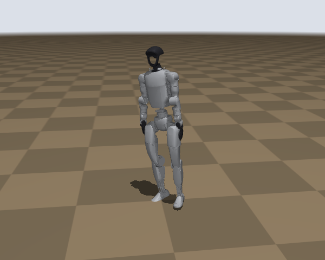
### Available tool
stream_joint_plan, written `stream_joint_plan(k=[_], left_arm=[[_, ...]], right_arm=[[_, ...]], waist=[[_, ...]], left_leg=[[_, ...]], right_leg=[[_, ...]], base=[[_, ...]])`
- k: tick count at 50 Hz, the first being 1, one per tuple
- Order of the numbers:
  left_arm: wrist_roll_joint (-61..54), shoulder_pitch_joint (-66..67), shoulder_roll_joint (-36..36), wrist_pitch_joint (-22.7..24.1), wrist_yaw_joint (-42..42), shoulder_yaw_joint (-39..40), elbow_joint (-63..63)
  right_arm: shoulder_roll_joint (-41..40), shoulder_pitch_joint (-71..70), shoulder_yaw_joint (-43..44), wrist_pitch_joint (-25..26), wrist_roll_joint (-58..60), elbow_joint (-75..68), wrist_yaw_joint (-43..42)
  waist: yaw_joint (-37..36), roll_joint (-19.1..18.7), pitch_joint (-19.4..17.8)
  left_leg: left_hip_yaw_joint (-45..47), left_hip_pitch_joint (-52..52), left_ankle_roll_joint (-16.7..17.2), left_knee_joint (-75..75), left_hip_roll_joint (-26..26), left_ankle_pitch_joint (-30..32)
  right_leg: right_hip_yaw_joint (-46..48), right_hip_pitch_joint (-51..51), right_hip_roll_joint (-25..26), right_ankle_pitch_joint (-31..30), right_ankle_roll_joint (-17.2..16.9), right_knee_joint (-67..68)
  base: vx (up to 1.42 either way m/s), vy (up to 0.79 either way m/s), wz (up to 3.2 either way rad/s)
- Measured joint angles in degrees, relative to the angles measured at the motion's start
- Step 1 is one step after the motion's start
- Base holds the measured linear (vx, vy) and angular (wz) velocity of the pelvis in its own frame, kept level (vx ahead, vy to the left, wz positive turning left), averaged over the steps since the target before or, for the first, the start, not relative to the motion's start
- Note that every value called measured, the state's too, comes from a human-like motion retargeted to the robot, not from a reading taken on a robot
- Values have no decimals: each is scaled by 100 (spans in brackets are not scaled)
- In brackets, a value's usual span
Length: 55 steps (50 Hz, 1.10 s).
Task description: Upper body actions
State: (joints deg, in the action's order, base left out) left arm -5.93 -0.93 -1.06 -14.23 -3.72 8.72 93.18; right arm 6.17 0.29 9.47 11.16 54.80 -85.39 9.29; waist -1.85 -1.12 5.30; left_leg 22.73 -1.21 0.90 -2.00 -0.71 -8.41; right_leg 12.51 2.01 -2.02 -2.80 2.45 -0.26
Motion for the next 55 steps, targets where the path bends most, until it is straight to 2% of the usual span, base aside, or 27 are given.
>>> stream_joint_plan(k=[55], left_arm=[[25, -1, 20, 0, 14, 9, 10]], right_arm=[[-5, -5, -10, 9, 24, -1, 6]], waist=[[2, -20, -13]], left_leg=[[14, -13, -1, -7, -6, 21]], right_leg=[[-20, 13, 11, -27, 17, -1]], base=[[0, 0, 0]])
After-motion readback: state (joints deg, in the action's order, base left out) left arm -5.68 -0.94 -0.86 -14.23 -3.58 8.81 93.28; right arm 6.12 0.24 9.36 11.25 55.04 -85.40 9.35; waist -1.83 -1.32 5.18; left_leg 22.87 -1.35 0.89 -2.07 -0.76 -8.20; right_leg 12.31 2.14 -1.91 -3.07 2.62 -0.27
